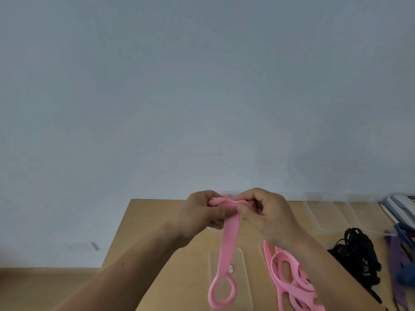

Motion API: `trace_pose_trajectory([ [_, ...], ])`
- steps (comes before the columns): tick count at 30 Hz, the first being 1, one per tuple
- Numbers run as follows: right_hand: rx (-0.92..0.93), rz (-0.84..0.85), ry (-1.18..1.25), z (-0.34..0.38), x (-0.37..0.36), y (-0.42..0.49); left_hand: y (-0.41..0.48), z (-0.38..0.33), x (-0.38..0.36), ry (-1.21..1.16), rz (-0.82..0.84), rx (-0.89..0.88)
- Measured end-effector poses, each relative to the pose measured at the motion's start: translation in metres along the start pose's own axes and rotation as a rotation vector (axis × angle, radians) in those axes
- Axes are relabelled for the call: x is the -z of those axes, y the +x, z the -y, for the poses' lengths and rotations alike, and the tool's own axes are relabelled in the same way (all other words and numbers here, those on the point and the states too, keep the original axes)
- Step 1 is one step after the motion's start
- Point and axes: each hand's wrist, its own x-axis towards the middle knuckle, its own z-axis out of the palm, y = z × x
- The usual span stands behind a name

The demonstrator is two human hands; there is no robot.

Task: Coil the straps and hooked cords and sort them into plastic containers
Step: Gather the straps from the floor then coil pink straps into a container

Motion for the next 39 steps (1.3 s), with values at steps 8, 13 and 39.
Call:
trace_pose_trajectory([
  [8,0.350,-0.065,-0.280,0.000,-0.003,0.000,-0.004,-0.007,-0.001,-0.144,0.113,0.087],
  [13,0.458,-0.073,-0.312,-0.005,-0.006,0.001,-0.002,-0.005,-0.001,-0.230,0.059,0.126],
  [39,-0.016,-0.077,0.158,-0.003,-0.013,-0.006,-0.001,-0.008,0.006,-0.217,0.128,0.185],
])
